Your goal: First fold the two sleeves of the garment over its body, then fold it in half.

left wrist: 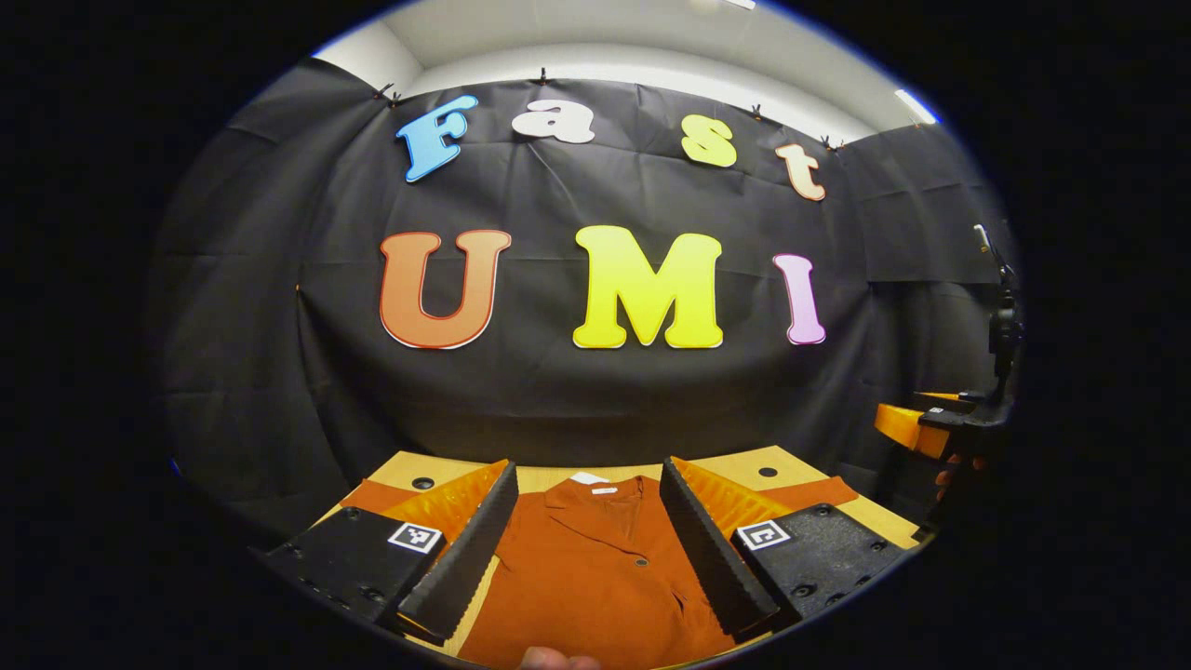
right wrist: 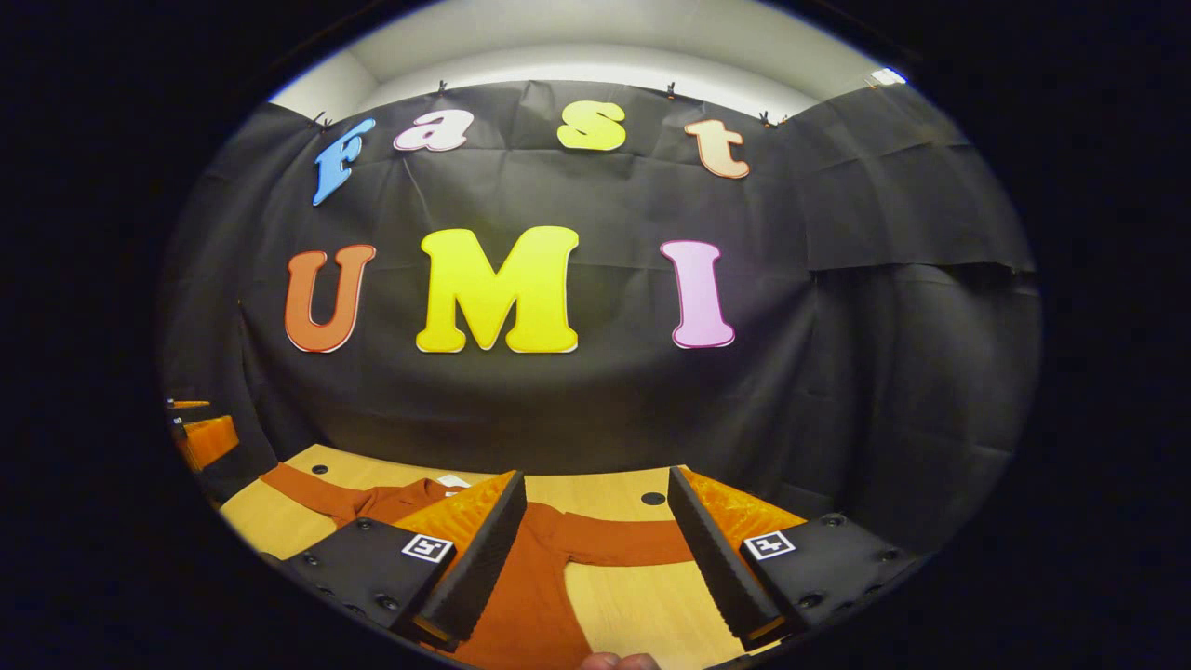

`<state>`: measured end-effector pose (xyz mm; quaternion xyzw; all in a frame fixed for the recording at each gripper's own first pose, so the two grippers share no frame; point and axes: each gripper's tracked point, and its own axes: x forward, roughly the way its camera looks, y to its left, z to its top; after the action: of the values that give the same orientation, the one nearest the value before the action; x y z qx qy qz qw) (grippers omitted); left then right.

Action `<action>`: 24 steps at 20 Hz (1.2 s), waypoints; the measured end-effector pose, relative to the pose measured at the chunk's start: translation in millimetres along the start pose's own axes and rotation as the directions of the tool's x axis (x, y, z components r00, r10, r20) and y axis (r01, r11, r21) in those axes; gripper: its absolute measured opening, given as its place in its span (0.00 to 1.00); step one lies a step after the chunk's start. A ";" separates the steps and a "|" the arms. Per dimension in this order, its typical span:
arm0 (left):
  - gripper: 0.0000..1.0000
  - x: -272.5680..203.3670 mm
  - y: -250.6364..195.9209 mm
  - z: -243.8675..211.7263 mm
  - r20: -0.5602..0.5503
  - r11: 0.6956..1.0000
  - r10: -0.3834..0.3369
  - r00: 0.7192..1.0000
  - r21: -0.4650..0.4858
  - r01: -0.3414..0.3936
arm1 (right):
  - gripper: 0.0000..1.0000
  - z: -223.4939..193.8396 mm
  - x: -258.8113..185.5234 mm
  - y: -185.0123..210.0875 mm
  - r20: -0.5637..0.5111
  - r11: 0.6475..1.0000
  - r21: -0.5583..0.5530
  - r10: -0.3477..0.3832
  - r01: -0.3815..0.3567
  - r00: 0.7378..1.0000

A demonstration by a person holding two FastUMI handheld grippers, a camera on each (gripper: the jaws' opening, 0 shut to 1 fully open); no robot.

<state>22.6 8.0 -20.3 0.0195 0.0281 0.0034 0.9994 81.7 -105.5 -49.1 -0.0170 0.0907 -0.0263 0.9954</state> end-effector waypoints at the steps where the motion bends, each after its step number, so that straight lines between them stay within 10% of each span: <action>1: 0.99 6.0 -2.8 3.4 0.003 1.000 0.010 1.000 0.000 -0.010 | 0.97 1.3 13.6 -21.3 0.000 1.000 -0.001 -0.018 0.018 1.000; 10: 0.99 62.6 -90.1 -7.6 -0.062 1.000 -0.021 0.998 -0.005 0.021 | 0.97 -75.2 151.0 -173.1 -0.170 0.998 0.045 -0.044 0.052 0.984; 24: 0.99 101.9 -142.8 -70.3 -0.290 1.000 0.011 0.957 0.017 -0.007 | 0.98 -305.7 304.1 -275.3 -0.538 0.957 0.258 0.030 0.131 0.843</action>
<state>121.2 -131.2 -101.7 0.0269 0.1743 0.0106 0.9843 311.3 -406.0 -393.6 0.1321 0.3598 -0.0691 0.9210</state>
